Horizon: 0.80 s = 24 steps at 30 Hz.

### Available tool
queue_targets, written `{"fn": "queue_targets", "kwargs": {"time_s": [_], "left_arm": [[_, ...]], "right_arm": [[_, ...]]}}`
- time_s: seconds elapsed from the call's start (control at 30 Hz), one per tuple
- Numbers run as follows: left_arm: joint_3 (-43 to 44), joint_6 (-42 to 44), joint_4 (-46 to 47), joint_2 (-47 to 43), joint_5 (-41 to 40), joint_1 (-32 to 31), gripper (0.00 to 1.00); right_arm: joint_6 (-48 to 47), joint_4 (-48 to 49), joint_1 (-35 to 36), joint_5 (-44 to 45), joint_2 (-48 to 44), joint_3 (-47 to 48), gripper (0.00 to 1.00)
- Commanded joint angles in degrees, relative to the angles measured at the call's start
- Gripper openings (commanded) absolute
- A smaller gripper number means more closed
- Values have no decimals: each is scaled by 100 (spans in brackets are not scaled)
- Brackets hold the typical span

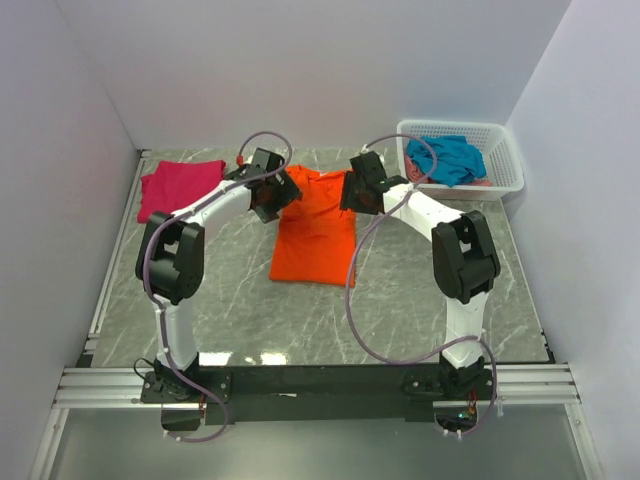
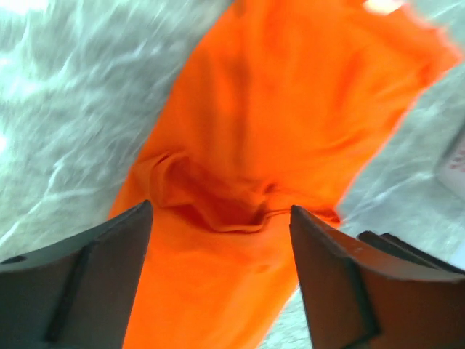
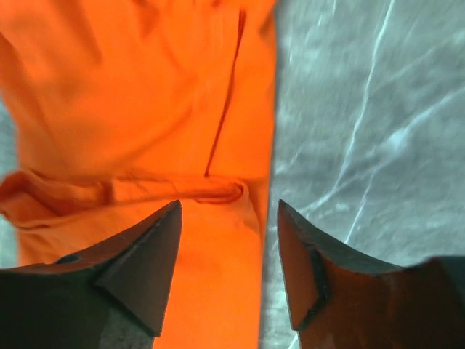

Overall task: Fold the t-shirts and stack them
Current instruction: Fold the tshirt

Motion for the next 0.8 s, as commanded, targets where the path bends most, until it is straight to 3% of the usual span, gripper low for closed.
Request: {"fn": "queue_targets", "kwargs": {"time_s": [0.0, 0.13, 0.5, 0.7, 0.77], "left_arm": [[281, 5, 20, -215, -11, 61, 89], [-211, 58, 64, -593, -64, 149, 100], [-3275, 533, 1013, -2570, 981, 114, 99], [-4316, 322, 1496, -2852, 1351, 44, 99], [-4430, 261, 1540, -2817, 1307, 44, 93]], "right_arm": [[-114, 129, -69, -287, -386, 58, 64], [-176, 271, -78, -638, -1026, -655, 70], [351, 886, 115, -1991, -3022, -3476, 76], [650, 1280, 353, -2256, -3234, -4303, 75], [764, 1386, 414, -2274, -3147, -4409, 74]]}}
